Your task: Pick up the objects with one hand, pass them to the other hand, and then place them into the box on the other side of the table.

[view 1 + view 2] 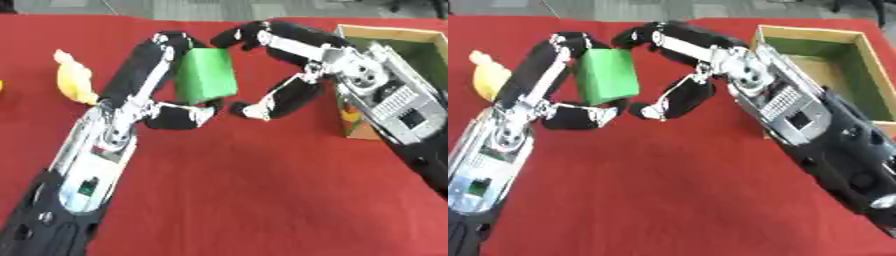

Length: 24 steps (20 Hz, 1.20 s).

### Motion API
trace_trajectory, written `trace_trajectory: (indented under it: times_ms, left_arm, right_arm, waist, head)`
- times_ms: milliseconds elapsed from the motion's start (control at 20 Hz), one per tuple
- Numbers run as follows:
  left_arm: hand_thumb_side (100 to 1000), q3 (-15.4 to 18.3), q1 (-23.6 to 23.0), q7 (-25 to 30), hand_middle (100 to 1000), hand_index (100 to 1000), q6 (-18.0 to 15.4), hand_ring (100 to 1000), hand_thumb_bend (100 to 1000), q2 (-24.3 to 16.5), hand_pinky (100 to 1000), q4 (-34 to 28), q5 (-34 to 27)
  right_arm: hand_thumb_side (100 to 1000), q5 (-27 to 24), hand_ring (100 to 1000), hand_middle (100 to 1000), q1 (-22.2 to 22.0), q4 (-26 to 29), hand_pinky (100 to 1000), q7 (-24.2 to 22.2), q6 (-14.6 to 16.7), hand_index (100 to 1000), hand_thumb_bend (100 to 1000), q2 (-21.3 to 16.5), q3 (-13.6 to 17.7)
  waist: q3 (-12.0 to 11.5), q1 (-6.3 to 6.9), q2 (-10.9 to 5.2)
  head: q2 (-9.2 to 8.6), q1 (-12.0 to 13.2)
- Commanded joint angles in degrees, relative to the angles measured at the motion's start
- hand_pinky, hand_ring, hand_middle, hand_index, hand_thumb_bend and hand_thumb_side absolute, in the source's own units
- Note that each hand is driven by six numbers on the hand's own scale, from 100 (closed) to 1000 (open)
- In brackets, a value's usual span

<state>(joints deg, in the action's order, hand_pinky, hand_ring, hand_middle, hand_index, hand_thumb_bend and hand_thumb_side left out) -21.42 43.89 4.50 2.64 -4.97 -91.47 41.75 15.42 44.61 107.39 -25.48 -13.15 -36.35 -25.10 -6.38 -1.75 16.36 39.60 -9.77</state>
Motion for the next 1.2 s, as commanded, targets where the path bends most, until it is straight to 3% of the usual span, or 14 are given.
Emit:
trace_trajectory:
  times_ms: [50, 300, 900, 1200]
  left_arm:
    - [100, -0.4, 1.2, -0.4, 475, 472, -0.1, 575, 100, 0.1, 672, -1.2, -0.4]
    - [111, -0.9, 1.5, -0.2, 472, 475, -0.7, 572, 100, 1.0, 673, -1.6, -2.3]
    - [104, -1.7, 1.9, 0.9, 475, 478, -1.6, 574, 100, 1.4, 675, 1.0, -1.5]
    - [134, -1.4, 2.0, -0.4, 477, 500, -2.3, 575, 100, 1.4, 675, 1.4, -1.1]
  right_arm:
    - [144, 0.4, 950, 828, 1.0, 0.2, 914, 0.1, 0.4, 929, 424, -0.6, 0.5]
    - [127, 1.4, 948, 829, 1.2, 0.0, 914, 0.7, 1.0, 921, 431, -0.6, 0.4]
    - [145, -3.2, 913, 663, 1.3, 1.8, 895, 1.3, -2.2, 778, 290, -0.6, 0.1]
    - [100, -3.9, 811, 437, 0.8, 1.4, 852, 2.0, -2.8, 565, 215, -0.6, 0.3]
  waist:
    - [0.0, 0.04, -0.84]
    - [-0.1, -0.06, -0.47]
    - [0.2, -0.19, 0.03]
    - [0.1, -0.31, 0.05]
  head:
    - [-0.76, -0.2]
    - [-1.01, -0.8]
    - [-0.80, -0.7]
    - [-0.81, -0.9]
